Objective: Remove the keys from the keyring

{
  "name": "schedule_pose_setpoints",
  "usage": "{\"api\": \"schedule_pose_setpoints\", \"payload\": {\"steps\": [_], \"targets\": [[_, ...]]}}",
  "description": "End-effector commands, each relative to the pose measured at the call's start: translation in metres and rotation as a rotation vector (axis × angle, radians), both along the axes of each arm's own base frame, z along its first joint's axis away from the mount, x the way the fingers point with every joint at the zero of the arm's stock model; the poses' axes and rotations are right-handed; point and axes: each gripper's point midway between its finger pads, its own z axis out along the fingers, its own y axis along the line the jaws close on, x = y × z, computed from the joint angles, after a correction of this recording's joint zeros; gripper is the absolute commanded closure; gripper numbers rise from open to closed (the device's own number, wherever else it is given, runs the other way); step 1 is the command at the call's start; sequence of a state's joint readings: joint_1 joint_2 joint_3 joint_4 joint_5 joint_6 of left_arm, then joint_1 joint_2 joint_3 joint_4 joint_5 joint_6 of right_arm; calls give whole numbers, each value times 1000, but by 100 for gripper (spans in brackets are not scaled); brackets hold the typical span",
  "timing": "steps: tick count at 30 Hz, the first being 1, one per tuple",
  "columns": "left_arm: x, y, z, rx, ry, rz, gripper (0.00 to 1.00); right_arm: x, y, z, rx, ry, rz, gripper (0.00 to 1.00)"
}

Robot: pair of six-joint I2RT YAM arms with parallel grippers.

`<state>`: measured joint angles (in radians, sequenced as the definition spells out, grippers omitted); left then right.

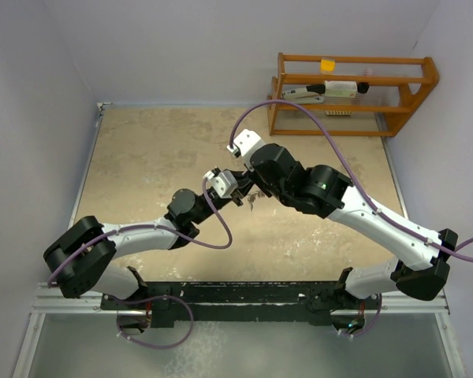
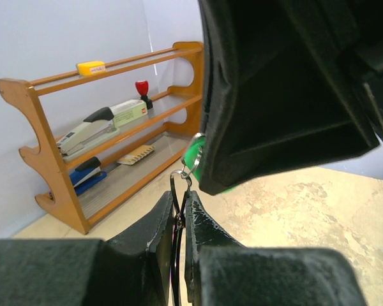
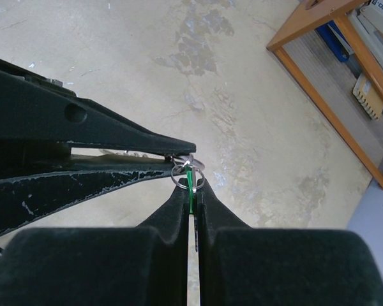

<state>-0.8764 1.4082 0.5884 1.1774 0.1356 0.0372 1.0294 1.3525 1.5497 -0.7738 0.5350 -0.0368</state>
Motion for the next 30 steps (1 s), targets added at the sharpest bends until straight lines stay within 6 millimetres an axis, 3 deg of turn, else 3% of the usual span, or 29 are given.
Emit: {"api": "schedule_pose_setpoints", "payload": {"steps": [1, 12, 21, 30], "targets": [[23, 15, 24, -37, 3, 139, 100, 3, -3, 22, 47, -61, -30, 100], [41, 29, 13, 57, 27, 266, 100, 7, -9, 28, 52, -95, -62, 100], [41, 44, 26, 22, 13, 321, 100, 5, -9, 13, 37, -69, -62, 100], [27, 61, 51, -37, -30, 328, 100, 4, -1, -10, 24, -32, -44, 100]]}}
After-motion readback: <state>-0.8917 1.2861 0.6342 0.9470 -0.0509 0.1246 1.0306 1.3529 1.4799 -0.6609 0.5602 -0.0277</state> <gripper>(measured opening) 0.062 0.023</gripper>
